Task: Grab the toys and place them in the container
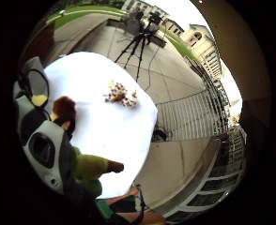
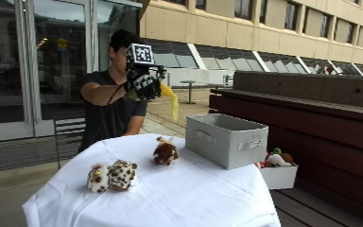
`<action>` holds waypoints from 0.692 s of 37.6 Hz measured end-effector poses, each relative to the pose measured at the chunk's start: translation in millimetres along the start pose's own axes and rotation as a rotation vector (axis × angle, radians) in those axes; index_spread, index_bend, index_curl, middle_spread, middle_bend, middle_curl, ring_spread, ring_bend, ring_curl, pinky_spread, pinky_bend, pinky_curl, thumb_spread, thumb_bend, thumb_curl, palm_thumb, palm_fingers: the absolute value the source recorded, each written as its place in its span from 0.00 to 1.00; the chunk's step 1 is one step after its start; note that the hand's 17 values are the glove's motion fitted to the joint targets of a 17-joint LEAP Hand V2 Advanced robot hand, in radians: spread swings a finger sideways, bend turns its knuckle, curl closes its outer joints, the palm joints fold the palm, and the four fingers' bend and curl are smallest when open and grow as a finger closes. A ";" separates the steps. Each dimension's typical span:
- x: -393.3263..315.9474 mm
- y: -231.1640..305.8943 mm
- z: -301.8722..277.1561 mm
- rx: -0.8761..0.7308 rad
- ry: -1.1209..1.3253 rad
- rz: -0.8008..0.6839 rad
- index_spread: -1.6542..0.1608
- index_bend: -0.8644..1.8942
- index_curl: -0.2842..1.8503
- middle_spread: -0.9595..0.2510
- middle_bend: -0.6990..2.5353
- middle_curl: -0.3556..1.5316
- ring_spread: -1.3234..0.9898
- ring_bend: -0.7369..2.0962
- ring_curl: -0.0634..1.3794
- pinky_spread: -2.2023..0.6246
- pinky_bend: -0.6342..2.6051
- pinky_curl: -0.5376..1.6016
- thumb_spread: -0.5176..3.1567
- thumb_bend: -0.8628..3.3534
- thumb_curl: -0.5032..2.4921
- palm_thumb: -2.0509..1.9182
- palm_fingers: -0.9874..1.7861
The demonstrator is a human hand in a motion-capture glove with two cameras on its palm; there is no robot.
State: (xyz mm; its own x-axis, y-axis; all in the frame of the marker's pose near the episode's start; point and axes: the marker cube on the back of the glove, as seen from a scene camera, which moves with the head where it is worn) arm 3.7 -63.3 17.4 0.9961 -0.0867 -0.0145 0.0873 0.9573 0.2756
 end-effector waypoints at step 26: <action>-326.3 -75.1 -13.5 -0.035 -0.144 -0.095 0.75 0.47 0.41 0.51 0.52 0.51 0.40 0.68 0.39 0.61 0.46 0.45 0.29 0.23 0.42 0.69 0.77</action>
State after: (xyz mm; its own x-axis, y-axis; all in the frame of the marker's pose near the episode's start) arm -327.8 -103.2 -11.6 0.9719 -0.2131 0.0998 0.1834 0.9518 0.2459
